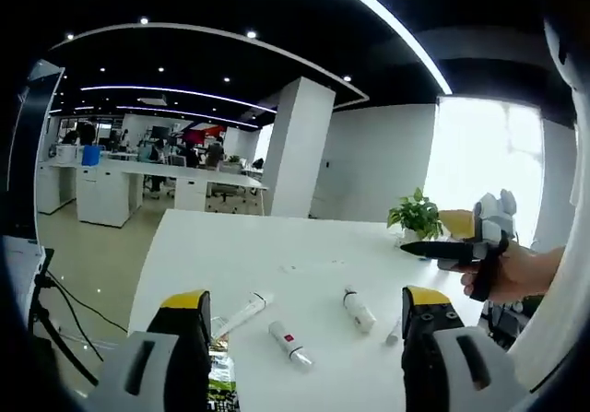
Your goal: Arrange the skincare products in the storage area until every visible bottle or jar stands upright without overlapping.
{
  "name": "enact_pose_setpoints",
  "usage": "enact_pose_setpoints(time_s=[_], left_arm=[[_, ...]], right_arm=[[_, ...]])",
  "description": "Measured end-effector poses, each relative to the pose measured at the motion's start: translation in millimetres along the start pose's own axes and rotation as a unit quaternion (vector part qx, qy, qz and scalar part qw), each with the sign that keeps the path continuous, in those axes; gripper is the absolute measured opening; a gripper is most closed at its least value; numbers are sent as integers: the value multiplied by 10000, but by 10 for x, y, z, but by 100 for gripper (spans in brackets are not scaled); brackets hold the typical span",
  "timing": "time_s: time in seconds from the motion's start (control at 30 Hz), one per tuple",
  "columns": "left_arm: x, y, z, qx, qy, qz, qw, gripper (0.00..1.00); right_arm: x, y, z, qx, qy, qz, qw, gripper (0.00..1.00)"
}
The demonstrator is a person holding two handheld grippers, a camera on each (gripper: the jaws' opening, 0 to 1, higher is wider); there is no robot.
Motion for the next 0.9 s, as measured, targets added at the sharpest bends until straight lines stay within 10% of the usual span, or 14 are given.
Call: enact_pose_setpoints(time_s=[0.9], left_arm=[[90, 66, -111, -296, -227, -499, 9981, 86]], right_arm=[[15, 29, 44, -147, 217, -99, 9996, 99]])
Point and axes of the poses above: the point that each gripper's makers call its tool centre point, and the gripper's own axes: z roughly forward along the fingers, y roughly to its left, x roughly out of its underside, the point moved 3 cm from there along -z, roughly backward along the fingers, and after that the axes turned 8 degrees about x, right-handed, at the moved point
